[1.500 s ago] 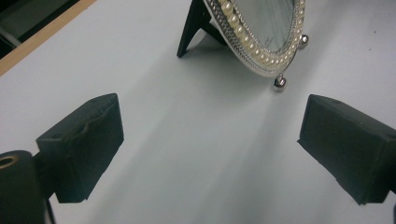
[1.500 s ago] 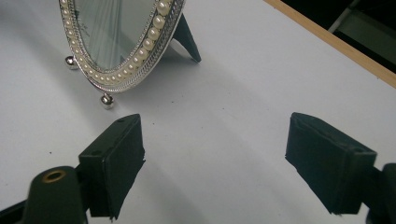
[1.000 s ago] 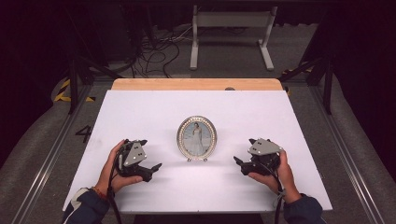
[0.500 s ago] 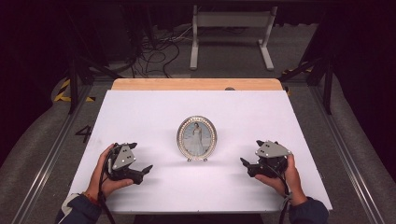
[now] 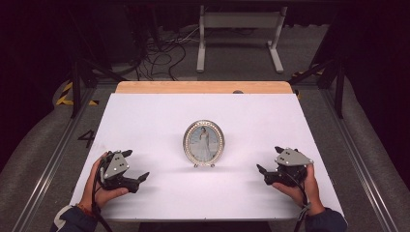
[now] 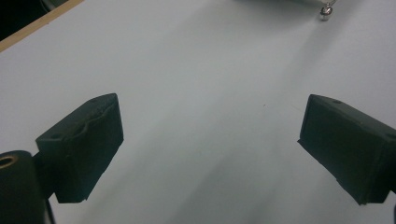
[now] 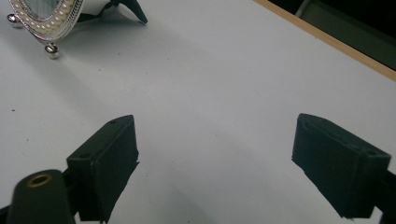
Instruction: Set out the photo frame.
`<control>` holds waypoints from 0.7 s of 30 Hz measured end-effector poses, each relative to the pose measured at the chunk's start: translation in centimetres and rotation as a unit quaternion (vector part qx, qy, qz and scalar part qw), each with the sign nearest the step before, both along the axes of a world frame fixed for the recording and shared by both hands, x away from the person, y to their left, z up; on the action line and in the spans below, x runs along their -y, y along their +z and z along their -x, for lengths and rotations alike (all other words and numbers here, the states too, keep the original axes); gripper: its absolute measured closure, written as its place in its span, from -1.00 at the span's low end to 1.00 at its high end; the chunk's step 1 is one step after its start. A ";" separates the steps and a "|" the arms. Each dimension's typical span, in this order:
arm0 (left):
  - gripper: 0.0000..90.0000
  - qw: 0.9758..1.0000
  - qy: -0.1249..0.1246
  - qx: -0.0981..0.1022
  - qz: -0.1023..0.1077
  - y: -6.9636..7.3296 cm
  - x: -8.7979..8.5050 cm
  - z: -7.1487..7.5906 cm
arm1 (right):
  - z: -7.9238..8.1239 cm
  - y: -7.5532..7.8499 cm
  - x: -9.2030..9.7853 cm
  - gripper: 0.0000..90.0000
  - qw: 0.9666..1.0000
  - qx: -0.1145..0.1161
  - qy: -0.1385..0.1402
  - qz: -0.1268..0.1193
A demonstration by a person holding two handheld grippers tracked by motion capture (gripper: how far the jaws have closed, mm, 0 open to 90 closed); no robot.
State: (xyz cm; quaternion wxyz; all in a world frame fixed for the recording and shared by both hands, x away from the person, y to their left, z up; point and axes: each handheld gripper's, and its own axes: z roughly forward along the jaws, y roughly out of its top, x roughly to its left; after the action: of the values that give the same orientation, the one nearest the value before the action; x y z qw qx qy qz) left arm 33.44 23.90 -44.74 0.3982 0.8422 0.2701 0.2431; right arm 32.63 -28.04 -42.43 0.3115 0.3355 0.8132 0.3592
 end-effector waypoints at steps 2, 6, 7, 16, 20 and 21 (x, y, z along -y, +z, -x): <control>-0.86 1.000 0.003 -0.003 0.004 -0.1 -0.4 0.1 | 0.1 -0.1 0.4 -0.70 1.000 0.000 -0.002 -0.006; -0.86 1.000 0.012 -0.006 0.013 -0.3 -1.2 0.3 | 0.4 -0.4 1.3 -0.72 1.000 0.001 -0.010 -0.012; -0.86 1.000 0.014 -0.007 0.015 -0.3 -1.5 0.3 | 0.4 -0.5 1.5 -0.72 1.000 0.002 -0.011 -0.014; -0.86 0.999 0.033 -0.011 0.032 -0.8 -3.2 0.9 | 1.4 -0.9 3.7 -0.74 0.999 0.015 -0.035 -0.031; -0.86 0.999 0.039 -0.012 0.036 -0.9 -3.8 1.2 | 1.7 -1.2 4.7 -0.74 0.998 0.017 -0.046 -0.039; -0.86 0.998 0.042 -0.011 0.035 -0.9 -4.0 1.3 | 1.7 -1.2 4.8 -0.74 0.998 0.017 -0.048 -0.041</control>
State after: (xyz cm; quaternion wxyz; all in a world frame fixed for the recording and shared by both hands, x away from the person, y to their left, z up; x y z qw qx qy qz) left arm 32.15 27.93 -45.64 0.4139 0.8183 0.3178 0.2409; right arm 30.89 -32.82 -43.66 0.3285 0.3800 0.7754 0.3827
